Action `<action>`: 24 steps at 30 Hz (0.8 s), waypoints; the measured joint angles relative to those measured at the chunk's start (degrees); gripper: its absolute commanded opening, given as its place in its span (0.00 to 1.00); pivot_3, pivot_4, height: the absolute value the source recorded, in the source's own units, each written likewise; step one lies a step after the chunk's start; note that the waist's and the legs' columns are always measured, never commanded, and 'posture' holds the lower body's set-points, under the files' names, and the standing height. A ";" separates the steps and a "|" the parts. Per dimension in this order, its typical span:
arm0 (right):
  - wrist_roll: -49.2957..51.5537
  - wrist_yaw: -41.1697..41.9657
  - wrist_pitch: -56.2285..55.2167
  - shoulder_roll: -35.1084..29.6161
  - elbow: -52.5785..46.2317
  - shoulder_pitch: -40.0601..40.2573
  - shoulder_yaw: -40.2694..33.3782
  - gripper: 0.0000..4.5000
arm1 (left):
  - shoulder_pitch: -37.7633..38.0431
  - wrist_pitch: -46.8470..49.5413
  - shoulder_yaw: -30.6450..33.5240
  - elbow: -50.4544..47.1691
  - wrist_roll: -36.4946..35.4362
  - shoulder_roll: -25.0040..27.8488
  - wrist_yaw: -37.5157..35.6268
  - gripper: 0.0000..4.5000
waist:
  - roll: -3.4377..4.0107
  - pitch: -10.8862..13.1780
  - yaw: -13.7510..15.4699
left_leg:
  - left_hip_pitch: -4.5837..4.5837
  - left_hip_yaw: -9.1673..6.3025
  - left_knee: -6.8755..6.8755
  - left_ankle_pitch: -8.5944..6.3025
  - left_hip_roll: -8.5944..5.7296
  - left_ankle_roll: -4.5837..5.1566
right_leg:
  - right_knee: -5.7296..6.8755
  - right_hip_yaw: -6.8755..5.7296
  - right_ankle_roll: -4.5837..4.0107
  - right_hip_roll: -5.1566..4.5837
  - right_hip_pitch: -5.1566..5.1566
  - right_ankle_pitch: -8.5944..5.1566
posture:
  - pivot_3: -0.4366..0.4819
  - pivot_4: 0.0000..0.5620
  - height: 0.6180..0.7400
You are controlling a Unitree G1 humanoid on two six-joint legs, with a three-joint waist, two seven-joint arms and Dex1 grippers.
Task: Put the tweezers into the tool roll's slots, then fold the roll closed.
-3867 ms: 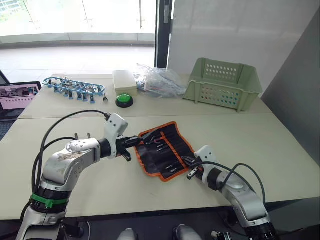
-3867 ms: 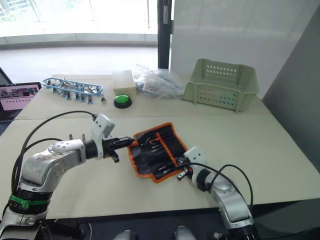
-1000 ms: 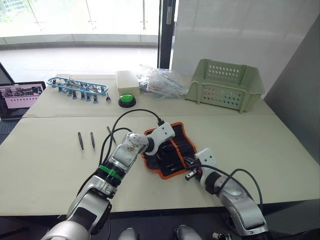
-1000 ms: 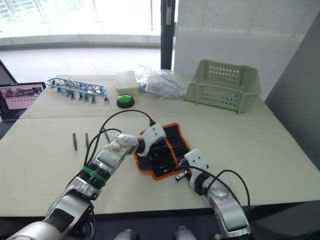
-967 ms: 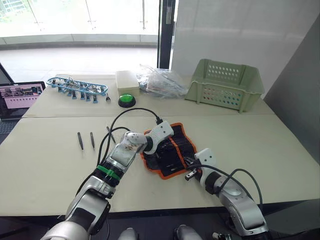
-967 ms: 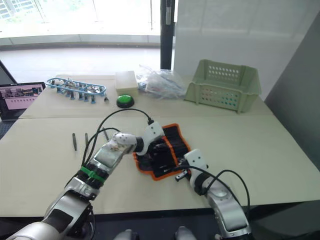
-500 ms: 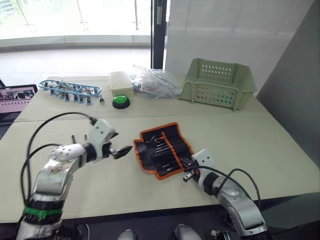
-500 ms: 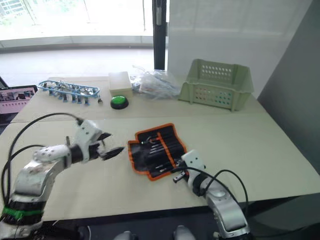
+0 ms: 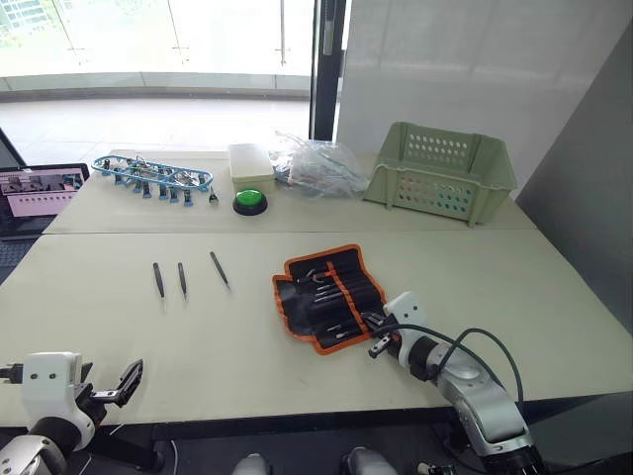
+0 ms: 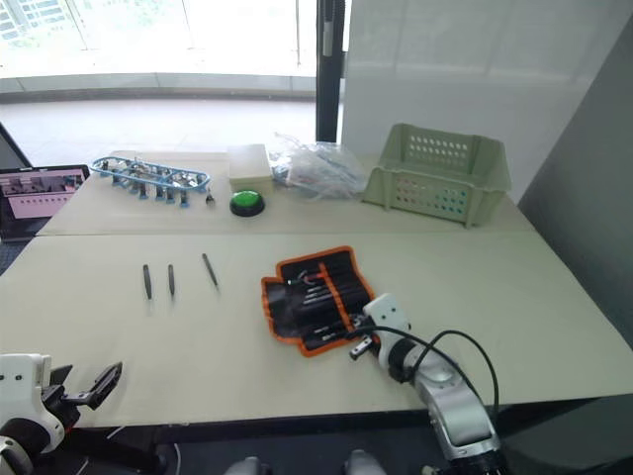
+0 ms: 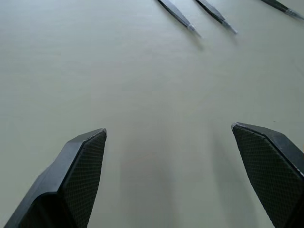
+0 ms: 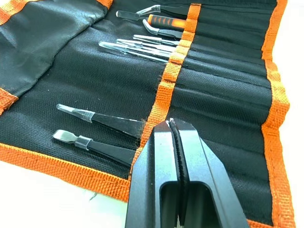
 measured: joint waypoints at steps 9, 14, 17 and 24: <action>0.02 1.84 -0.72 -0.04 1.04 -0.53 0.12 0.00 | 1.70 1.41 -2.78 -5.16 -1.07 -3.76 7.19 0.99 | -0.11 -0.07 -0.51 | 0.04 0.03 0.00 -0.01 -0.01 -0.02 | -0.04 0.05 -0.04 0.01 0.00 -0.02 | 0.48 0.27 0.87; 0.02 2.01 -0.72 -0.03 1.29 -0.80 0.15 0.00 | -1.83 2.81 -5.74 -5.02 -1.65 -3.27 10.38 0.99 | -0.12 -0.07 -0.58 | 0.05 0.02 0.00 -0.01 -0.01 -0.01 | -0.03 0.04 -0.04 0.03 0.00 -0.02 | 0.48 0.27 0.87; 0.01 1.96 -0.72 -0.04 1.31 -0.83 -0.07 0.00 | -5.94 2.82 -7.65 -3.07 -0.51 -2.55 13.32 0.99 | -0.13 -0.09 -0.55 | 0.05 0.02 0.00 -0.01 -0.03 -0.01 | -0.03 0.05 -0.03 0.03 0.02 -0.02 | 0.48 0.27 0.87; 0.03 1.43 -0.62 -0.01 1.23 -1.15 -0.26 0.00 | -17.14 2.73 -13.07 7.91 3.50 -1.31 19.30 0.99 | -0.21 -0.16 -0.37 | -0.01 -0.01 -0.02 0.00 -0.07 0.01 | 0.01 0.04 0.02 0.06 0.00 0.02 | 0.48 0.27 0.87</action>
